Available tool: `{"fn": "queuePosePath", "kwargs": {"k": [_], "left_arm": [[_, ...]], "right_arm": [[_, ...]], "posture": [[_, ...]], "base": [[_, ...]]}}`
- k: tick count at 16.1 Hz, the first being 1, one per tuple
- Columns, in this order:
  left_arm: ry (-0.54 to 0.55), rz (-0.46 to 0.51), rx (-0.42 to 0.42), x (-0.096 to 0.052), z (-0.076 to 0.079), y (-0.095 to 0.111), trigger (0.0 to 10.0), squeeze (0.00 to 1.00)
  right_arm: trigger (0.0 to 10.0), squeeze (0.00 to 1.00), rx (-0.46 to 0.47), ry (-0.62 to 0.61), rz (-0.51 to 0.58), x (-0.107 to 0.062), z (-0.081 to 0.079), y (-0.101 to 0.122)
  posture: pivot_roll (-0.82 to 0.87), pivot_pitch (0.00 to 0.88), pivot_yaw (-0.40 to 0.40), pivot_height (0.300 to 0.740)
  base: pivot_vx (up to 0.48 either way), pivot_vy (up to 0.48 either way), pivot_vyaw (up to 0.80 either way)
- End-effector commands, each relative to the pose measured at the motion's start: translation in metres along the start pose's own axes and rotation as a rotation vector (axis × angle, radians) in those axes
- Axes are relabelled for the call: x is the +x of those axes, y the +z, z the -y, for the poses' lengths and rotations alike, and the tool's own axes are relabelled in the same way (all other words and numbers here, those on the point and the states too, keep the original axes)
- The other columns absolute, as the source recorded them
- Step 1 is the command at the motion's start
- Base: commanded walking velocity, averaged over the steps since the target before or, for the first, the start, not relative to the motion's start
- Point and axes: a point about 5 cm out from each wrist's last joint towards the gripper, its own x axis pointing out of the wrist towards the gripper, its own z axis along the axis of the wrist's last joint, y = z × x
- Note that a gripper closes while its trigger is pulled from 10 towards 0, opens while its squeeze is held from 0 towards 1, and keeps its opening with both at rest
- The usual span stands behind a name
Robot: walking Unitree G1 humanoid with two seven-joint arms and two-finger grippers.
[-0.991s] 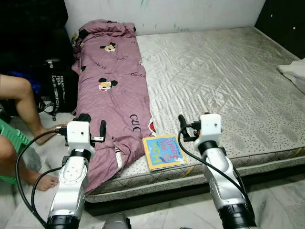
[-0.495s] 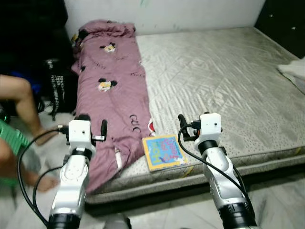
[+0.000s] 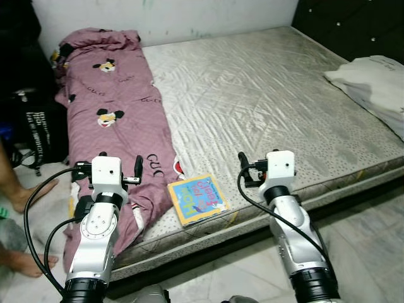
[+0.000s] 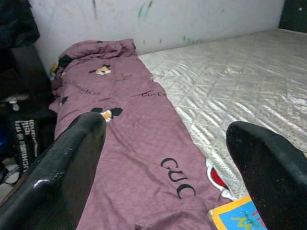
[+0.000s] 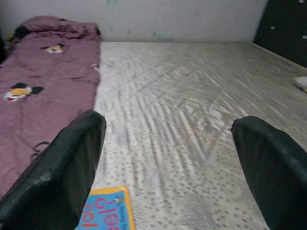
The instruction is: Clean up the room
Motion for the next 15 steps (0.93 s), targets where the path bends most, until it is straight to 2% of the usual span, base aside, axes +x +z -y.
{"fn": "queuePosePath", "kwargs": {"k": [1, 12, 15], "left_arm": [[0.004, -0.007, 0.011, 0.001, -0.0013, -0.0014, 10.0, 0.0], [-0.001, -0.007, 0.018, 0.0005, 0.0007, -0.0013, 10.0, 0.0], [-0.001, -0.013, 0.013, -0.0002, 0.001, -0.0023, 10.0, 0.0]], "right_arm": [[10.0, 0.0, 0.0, -0.005, 0.002, 0.0023, 0.0019, 0.0009], [10.0, 0.0, -0.005, 0.007, 0.001, 0.0013, 0.0013, 0.0009], [10.0, 0.0, -0.007, 0.011, -0.002, 0.0004, 0.0009, 0.0004]], "posture": [[0.07, 0.0, 0.012, 0.74], [0.07, 0.0, 0.011, 0.74], [0.07, 0.0, 0.01, 0.707]], "base": [[0.0, 0.0, 0.0], [0.0, 0.0, 0.0], [0.0, 0.0, 0.0]]}}
